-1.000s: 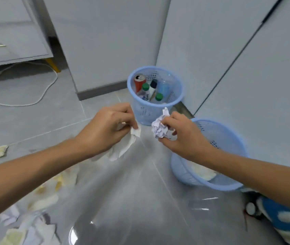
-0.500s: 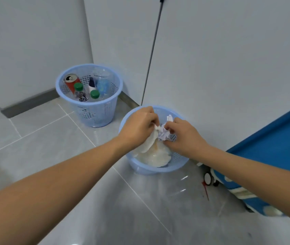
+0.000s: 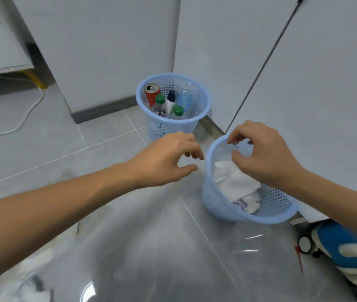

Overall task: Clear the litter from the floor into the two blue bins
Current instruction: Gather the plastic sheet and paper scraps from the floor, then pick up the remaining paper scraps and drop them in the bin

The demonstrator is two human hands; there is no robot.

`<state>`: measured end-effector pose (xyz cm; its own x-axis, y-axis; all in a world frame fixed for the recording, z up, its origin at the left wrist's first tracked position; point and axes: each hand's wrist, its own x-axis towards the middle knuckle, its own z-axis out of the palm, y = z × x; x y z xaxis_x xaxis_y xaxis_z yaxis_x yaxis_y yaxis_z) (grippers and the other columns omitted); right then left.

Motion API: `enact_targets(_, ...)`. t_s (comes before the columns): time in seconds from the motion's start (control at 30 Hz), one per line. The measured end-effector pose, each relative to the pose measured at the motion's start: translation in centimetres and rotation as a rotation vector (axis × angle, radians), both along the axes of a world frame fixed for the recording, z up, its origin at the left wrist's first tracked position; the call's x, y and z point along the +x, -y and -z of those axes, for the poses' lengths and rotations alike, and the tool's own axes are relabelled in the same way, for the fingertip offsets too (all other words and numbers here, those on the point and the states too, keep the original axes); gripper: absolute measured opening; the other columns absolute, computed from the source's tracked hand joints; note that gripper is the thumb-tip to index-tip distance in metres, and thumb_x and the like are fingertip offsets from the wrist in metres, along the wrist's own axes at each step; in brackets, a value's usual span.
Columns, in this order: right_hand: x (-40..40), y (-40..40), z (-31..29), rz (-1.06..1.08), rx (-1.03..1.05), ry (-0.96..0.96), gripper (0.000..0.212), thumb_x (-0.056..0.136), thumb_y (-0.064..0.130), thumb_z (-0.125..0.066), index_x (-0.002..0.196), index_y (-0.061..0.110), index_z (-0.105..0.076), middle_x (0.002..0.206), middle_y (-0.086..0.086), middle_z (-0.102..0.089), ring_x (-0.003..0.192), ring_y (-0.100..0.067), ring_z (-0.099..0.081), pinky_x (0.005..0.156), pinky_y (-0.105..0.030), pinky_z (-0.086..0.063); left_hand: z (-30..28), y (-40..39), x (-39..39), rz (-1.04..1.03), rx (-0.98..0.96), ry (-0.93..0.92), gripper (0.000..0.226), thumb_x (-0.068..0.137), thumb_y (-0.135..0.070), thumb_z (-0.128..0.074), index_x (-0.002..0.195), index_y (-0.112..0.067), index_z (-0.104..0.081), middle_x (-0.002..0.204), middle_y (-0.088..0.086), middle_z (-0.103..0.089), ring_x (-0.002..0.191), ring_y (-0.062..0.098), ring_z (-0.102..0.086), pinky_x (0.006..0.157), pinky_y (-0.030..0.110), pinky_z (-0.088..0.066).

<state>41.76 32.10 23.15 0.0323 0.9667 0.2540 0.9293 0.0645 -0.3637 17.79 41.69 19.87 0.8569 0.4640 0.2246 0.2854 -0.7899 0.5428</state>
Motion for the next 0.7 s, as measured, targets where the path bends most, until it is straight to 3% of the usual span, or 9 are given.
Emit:
enact_targets(0.13,-8.5,-5.3,-0.3,-0.207,0.006,-0.038,0.021,0.071,0.022,-0.059,0.092,0.025,-0.065,0.089,0.01,-0.063,0.087,-0.017,-0.061,0.08,-0.04,-0.052,-0.5,-2.6,-11.6,-0.17,0.024,-0.061,0.018,0.09,-0.027,-0.071,0.108,-0.024,-0.071,0.098,-0.012,-0.063,0.089,0.005,-0.062,0.073,0.014,-0.044)
enact_targets(0.23,-16.2,-8.4,1.8,-0.402,-0.084,-0.051,0.018,0.078,0.023,-0.062,0.095,0.026,-0.065,0.092,0.009,-0.063,0.09,-0.012,-0.061,0.082,-0.035,-0.052,-0.3,-2.4,-21.5,-0.398,0.022,-0.076,0.016,0.092,-0.023,-0.071,0.107,-0.022,-0.072,0.097,-0.009,-0.065,0.089,0.005,-0.062,0.07,0.022,-0.052)
enact_targets(0.43,-30.5,-8.0,8.7,-0.669,-0.197,-0.01,0.016,0.079,0.025,-0.059,0.095,0.027,-0.062,0.09,0.01,-0.058,0.087,-0.014,-0.059,0.077,-0.042,-0.053,4.3,6.4,-37.6,-0.797,-0.078,-0.143,0.013,0.09,-0.018,-0.072,0.103,-0.02,-0.073,0.091,-0.008,-0.066,0.085,0.007,-0.062,0.065,0.031,-0.055)
enact_targets(0.6,-38.5,-3.7,11.5,-0.866,-0.187,-0.008,0.018,0.081,0.02,-0.062,0.098,0.025,-0.06,0.094,0.009,-0.053,0.09,-0.014,-0.053,0.077,-0.037,-0.051,9.8,16.0,-43.5,-1.028,-0.233,-0.213,0.016,0.091,-0.032,-0.068,0.106,-0.028,-0.069,0.093,-0.014,-0.061,0.088,0.003,-0.059,0.072,0.031,-0.054)
enact_targets(0.7,-40.8,-3.8,12.5,-0.844,-0.147,0.045,0.028,0.08,0.021,-0.066,0.107,0.024,-0.061,0.103,0.007,-0.05,0.097,-0.017,-0.049,0.085,-0.035,-0.045,13.1,19.0,-43.9,-1.101,-0.299,-0.232,0.023,0.09,-0.041,-0.062,0.111,-0.031,-0.064,0.098,-0.014,-0.059,0.091,0.006,-0.058,0.076,0.035,-0.054)
